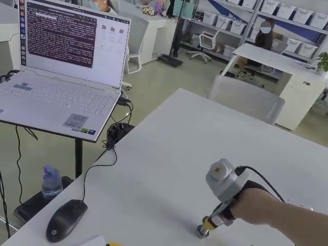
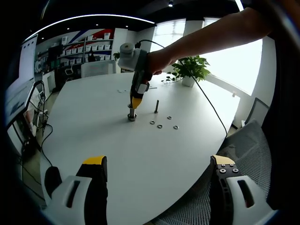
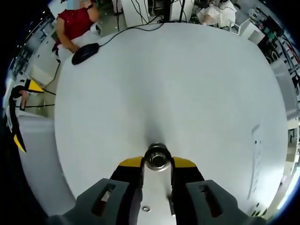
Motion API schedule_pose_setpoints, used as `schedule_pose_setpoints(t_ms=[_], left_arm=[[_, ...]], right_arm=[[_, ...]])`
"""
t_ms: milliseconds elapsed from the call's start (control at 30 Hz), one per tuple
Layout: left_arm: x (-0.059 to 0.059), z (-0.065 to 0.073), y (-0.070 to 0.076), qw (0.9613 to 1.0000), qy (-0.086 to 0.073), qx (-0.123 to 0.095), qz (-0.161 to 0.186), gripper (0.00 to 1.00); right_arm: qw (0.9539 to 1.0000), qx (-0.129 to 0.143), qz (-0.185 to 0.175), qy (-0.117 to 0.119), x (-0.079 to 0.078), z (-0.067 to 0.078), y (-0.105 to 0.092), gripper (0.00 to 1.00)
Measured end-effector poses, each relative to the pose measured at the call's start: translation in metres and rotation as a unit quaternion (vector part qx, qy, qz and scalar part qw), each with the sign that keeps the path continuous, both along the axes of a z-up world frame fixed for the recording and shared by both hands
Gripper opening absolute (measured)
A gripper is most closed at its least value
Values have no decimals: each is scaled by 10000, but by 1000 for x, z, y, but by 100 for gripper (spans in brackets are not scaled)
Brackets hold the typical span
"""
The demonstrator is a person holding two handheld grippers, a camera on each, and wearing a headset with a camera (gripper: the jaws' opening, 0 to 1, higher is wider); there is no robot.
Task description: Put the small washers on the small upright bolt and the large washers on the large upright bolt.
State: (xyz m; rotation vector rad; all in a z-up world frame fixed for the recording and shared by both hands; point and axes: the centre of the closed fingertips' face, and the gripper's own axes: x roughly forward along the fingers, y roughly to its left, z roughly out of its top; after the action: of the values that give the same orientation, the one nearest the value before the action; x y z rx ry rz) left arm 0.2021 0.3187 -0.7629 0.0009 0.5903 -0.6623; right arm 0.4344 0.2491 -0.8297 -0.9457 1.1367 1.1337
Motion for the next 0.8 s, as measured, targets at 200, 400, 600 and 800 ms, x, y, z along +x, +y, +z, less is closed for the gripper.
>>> schedule_pose_setpoints(t_ms=[200, 400, 600, 800], left_arm=[[0, -1, 1, 10000, 7, -1, 29, 90], [0, -2, 0, 10000, 29, -2, 11, 89], [-1, -5, 0, 10000, 65, -17, 17, 89], [-1, -5, 1, 10000, 86, -23, 28, 88]], right_arm=[[10000, -37, 30, 0, 0, -3, -2, 22], [10000, -60, 34, 18, 1, -8, -2, 22], [9999, -94, 65, 20, 0, -15, -1, 22], [9998, -148, 126, 9, 1, -20, -1, 22]])
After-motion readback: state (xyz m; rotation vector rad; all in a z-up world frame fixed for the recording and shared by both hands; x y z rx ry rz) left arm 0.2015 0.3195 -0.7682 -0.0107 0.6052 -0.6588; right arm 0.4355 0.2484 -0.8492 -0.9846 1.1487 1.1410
